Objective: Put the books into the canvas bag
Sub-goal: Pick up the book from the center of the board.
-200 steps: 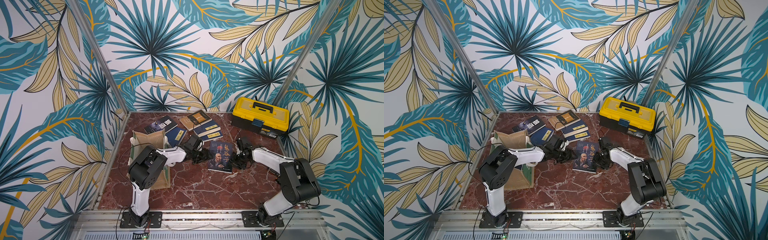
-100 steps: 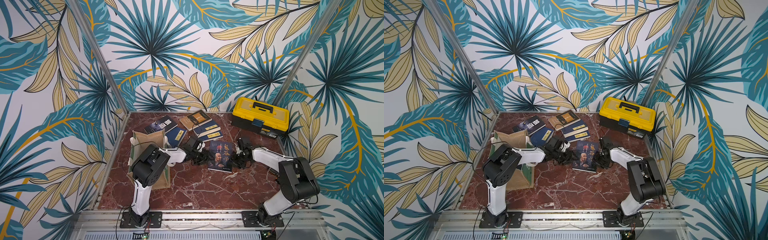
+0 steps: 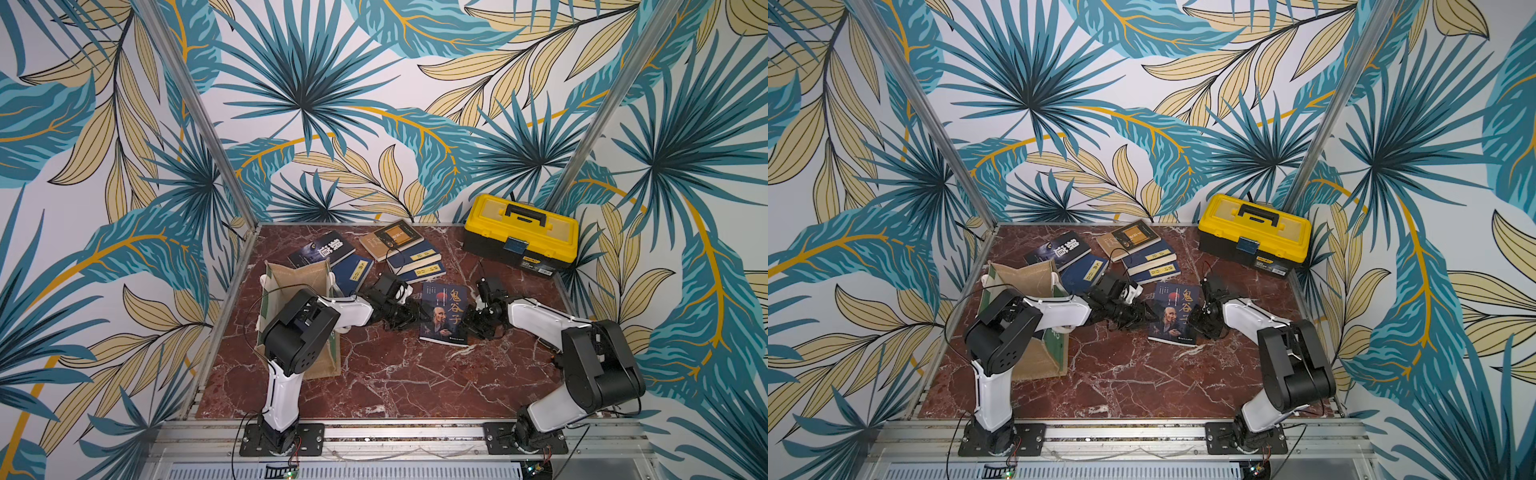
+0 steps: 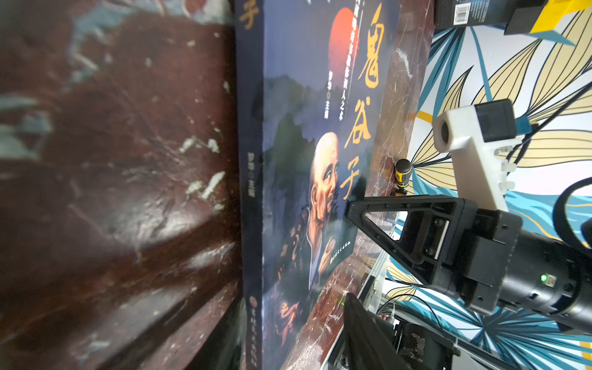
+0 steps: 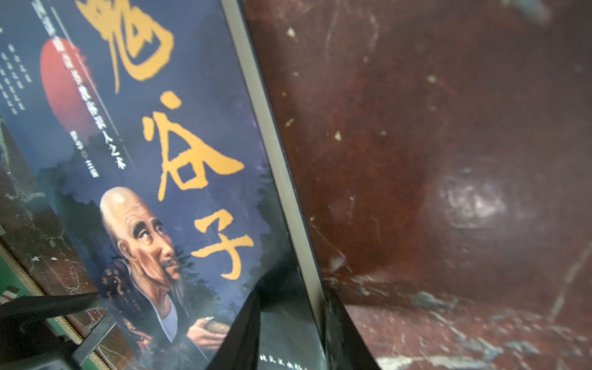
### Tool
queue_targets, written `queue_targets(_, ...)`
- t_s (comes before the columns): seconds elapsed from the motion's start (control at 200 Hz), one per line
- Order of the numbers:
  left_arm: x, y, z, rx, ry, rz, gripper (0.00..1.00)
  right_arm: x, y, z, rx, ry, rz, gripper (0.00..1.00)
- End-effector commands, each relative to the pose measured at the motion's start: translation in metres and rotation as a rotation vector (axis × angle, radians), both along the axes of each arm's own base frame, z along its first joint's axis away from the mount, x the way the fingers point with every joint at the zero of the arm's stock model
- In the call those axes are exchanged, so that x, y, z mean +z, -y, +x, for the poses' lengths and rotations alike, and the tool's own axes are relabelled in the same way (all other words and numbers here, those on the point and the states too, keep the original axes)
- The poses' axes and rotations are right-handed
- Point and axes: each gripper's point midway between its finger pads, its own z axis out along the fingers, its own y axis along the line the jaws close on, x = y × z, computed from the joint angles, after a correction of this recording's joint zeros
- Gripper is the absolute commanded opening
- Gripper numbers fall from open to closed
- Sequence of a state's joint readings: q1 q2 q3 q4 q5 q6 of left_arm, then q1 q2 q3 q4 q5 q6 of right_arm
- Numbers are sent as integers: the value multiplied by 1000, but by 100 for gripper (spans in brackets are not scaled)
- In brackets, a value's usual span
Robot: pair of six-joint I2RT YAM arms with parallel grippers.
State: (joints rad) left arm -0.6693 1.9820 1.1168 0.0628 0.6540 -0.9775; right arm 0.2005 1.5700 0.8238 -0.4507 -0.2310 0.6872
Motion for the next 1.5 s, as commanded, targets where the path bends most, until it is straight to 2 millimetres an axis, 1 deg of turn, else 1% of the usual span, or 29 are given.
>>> queue_targets(0.0,31,29,-28,-118,68,-116,45,-3,-21,-19,53,-50,91,33)
queue_targets(0.095,24,29,-31,-115,65,-100,44,-3,-22,-20,54,-53,102,34)
queue_targets(0.18,23,31,-33,-122,72,-96,43,-3,-23,-22,56,-58,109,34)
queue_targets(0.295,34,35,-35,-140,98,-114,42,-3,-25,-26,58,-66,120,35)
queue_targets(0.386,48,36,-36,-152,133,-134,39,-4,-25,-28,58,-72,128,41)
queue_targets(0.441,55,35,-37,-153,151,-141,37,-3,-25,-28,58,-70,129,43)
queue_targets(0.531,59,32,-38,-146,163,-141,34,-2,-25,-30,55,-71,132,43)
queue_targets(0.656,49,29,-42,-137,141,-121,31,1,-27,-30,49,-64,149,40)
queue_targets(0.761,40,29,-48,-140,125,-102,30,3,-29,-33,45,-65,165,38)
queue_targets(0.916,36,30,-52,-139,126,-98,31,3,-31,-37,44,-68,174,37)
queue_targets(0.967,36,30,-52,-139,127,-96,32,2,-33,-39,45,-70,178,37)
queue_targets(1.052,36,31,-51,-140,131,-96,38,2,-35,-40,46,-75,188,37)
queue_targets(1.147,34,32,-53,-145,126,-95,42,3,-35,-40,49,-72,187,37)
queue_targets(1.327,21,36,-57,-148,98,-76,42,5,-36,-40,51,-66,190,37)
queue_targets(1.427,20,41,-62,-164,96,-77,42,6,-36,-40,54,-66,189,37)
queue_targets(1.492,16,38,-60,-139,90,-58,43,7,-36,-40,57,-66,187,37)
